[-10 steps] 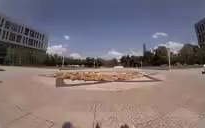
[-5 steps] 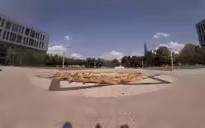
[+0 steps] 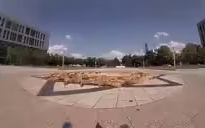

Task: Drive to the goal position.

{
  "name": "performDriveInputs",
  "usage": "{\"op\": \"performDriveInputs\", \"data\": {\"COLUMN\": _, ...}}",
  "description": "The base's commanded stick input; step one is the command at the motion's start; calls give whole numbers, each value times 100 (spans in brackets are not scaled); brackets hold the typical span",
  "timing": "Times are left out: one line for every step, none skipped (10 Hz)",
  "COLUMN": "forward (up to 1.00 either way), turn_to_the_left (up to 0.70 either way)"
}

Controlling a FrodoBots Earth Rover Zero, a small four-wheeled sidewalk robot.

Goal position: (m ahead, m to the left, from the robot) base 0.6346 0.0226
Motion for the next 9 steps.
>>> {"op": "performDriveInputs", "data": {"forward": 100, "turn_to_the_left": 0}}
{"op": "performDriveInputs", "data": {"forward": 100, "turn_to_the_left": 0}}
{"op": "performDriveInputs", "data": {"forward": 98, "turn_to_the_left": 0}}
{"op": "performDriveInputs", "data": {"forward": 27, "turn_to_the_left": 0}}
{"op": "performDriveInputs", "data": {"forward": 0, "turn_to_the_left": 0}}
{"op": "performDriveInputs", "data": {"forward": 0, "turn_to_the_left": 0}}
{"op": "performDriveInputs", "data": {"forward": 0, "turn_to_the_left": 0}}
{"op": "performDriveInputs", "data": {"forward": 0, "turn_to_the_left": 0}}
{"op": "performDriveInputs", "data": {"forward": 0, "turn_to_the_left": 0}}
